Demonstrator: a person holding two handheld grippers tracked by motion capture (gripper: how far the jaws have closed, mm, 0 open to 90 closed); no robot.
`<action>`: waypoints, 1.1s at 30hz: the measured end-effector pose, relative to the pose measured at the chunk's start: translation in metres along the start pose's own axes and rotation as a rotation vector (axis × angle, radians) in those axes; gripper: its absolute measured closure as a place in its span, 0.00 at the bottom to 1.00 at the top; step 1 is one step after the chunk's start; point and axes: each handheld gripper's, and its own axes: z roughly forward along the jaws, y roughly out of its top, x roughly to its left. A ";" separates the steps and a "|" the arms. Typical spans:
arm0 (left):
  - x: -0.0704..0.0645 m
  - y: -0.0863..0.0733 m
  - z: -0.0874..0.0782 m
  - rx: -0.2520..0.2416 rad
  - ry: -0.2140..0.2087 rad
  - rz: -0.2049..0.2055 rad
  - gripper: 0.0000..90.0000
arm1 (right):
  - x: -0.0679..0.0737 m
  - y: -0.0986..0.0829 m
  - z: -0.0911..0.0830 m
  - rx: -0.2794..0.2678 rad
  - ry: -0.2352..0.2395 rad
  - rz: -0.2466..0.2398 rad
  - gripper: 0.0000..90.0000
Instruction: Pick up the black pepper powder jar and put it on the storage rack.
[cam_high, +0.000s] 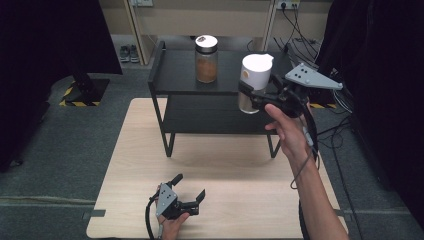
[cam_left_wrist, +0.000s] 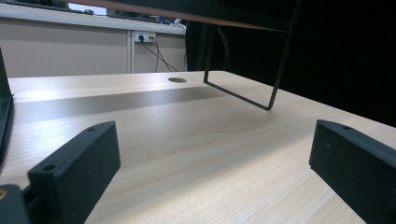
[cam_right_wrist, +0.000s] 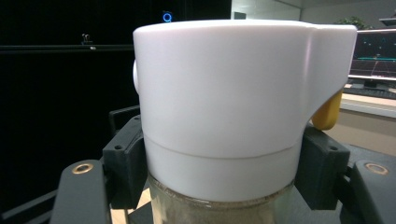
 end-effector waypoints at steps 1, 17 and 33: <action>0.000 0.000 0.000 0.000 0.000 0.000 0.01 | 0.000 0.002 0.002 0.003 -0.005 -0.003 0.34; 0.001 0.000 -0.001 -0.002 -0.002 -0.006 0.01 | -0.006 0.014 0.044 0.004 -0.094 0.013 0.34; 0.001 0.000 -0.001 -0.003 -0.002 -0.008 0.01 | -0.014 0.019 0.073 0.010 -0.175 0.030 0.34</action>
